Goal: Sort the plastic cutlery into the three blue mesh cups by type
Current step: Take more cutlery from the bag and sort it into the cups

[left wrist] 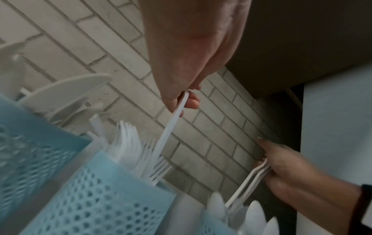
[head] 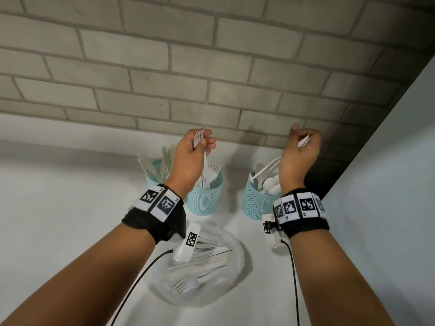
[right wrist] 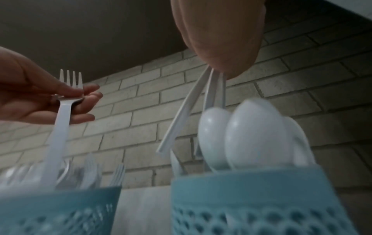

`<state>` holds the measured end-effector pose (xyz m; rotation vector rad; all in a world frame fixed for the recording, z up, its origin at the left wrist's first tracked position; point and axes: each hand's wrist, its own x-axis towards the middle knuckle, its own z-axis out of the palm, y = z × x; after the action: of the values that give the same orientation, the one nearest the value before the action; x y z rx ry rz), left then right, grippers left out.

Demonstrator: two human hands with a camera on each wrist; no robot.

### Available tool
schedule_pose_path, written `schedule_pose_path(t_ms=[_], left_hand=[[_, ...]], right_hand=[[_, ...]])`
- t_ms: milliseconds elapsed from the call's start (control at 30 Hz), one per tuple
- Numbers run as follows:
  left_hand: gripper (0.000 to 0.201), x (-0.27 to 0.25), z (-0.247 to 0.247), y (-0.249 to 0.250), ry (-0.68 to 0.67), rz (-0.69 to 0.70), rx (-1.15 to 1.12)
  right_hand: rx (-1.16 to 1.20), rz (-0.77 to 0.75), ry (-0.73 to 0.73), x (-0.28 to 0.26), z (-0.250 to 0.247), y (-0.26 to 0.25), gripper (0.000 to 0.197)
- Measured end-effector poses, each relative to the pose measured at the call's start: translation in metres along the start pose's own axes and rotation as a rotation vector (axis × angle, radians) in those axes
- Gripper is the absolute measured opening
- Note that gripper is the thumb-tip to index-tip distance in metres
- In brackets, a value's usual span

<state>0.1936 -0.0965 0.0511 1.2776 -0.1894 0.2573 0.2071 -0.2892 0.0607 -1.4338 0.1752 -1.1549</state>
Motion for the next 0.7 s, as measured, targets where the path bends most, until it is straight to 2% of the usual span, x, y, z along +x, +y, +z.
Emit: schedule_pose_path(t_ms=[167, 267, 333, 467, 600, 700], left_hand=[[0.027, 0.003, -0.003, -0.03, -0.066, -0.125, 0.212], [0.032, 0.004, -0.003, -0.036, -0.09, -0.161, 0.357], [0.031, 0.004, -0.003, -0.036, -0.092, -0.148, 0.414], [0.033, 0.003, -0.006, -0.03, -0.146, -0.107, 0.523], [0.026, -0.001, -0.013, -0.02, -0.114, -0.061, 0.656], [0.023, -0.01, -0.018, -0.006, -0.101, -0.022, 0.682]], right_hand=[[-0.234, -0.063, -0.089, -0.006, -0.005, 0.032, 0.004], [-0.471, -0.108, -0.261, -0.008, -0.006, 0.039, 0.007], [-0.625, -0.128, -0.383, -0.007, -0.007, 0.038, 0.012], [-0.951, -0.183, -0.517, -0.005, -0.011, 0.033, 0.024], [-1.388, -0.197, -0.888, -0.019, -0.01, 0.038, 0.04], [-1.418, -0.052, -1.004, -0.019, -0.009, 0.034, 0.049]])
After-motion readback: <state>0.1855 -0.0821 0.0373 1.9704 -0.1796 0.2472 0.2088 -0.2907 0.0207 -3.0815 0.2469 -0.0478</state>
